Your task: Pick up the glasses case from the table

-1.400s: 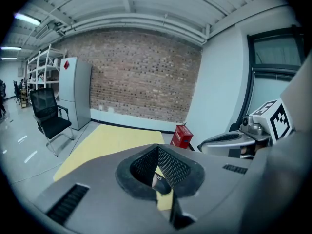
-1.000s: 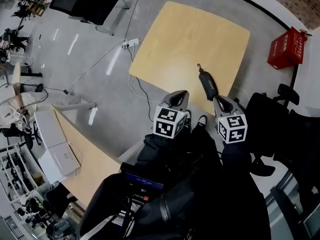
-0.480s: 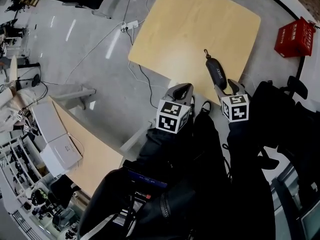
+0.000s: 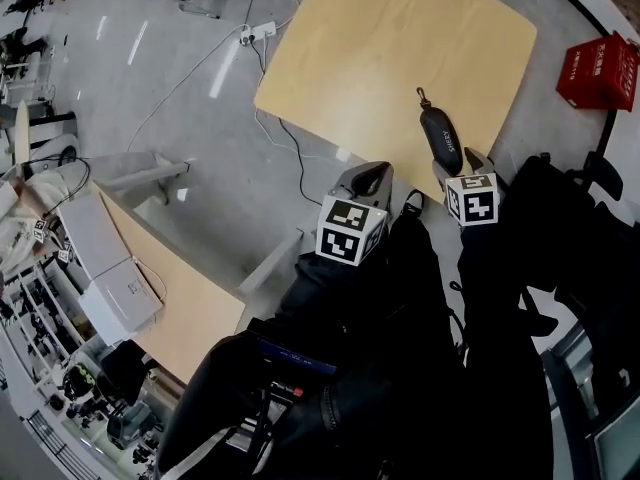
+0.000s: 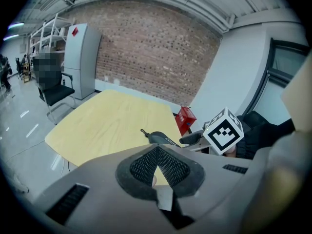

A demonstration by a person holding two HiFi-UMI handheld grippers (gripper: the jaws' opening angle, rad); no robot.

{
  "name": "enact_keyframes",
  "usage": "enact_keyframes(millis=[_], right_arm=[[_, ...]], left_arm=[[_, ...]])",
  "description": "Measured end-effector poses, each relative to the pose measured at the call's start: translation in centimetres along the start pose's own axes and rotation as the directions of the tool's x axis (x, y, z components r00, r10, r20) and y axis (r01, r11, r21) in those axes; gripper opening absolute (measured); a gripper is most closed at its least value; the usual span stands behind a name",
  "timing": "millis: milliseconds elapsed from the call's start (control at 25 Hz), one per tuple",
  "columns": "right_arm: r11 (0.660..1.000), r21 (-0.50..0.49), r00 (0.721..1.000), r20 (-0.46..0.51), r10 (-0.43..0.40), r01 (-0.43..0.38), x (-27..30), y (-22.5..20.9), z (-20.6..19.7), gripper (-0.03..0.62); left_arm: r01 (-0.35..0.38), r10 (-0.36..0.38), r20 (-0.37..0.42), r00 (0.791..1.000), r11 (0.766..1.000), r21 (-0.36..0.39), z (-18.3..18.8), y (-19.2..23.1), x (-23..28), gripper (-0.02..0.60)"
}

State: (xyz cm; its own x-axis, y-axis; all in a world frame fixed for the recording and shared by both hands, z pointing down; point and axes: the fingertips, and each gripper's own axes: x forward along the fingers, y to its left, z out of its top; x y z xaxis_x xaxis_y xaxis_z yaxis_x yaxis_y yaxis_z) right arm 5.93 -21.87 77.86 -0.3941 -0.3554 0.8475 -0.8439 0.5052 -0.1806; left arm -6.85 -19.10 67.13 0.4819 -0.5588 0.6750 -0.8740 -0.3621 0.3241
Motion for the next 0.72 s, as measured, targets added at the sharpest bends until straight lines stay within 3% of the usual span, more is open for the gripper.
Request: enact_keyframes(millis=[200,480,720], right_arm=[[1.000,0.003,0.998,-0.062,0.002,-0.002,2.4,-0.2,-0.9,0.348],[0.998,0.009,0.991,-0.118,-0.056,0.057,3.9,-1.5,-2.0,0.351],[0.999,-0.007,0.987,-0.158,-0.037,0.037,5.0,-0.9,-2.6,0.351]], left_arm=[[0.000,-0.001,-0.020,1.000,1.000,-0.021,-0.7,0.5,0.2,0.000],[-0.038,0.037,-0.012,0.999,0.999,-0.038,-0.5,2.1,-0.3,0.000],[-0.044,0.044,-0.012,0.999,0.998,-0.051,-0.6,2.4,-0.5,0.000]])
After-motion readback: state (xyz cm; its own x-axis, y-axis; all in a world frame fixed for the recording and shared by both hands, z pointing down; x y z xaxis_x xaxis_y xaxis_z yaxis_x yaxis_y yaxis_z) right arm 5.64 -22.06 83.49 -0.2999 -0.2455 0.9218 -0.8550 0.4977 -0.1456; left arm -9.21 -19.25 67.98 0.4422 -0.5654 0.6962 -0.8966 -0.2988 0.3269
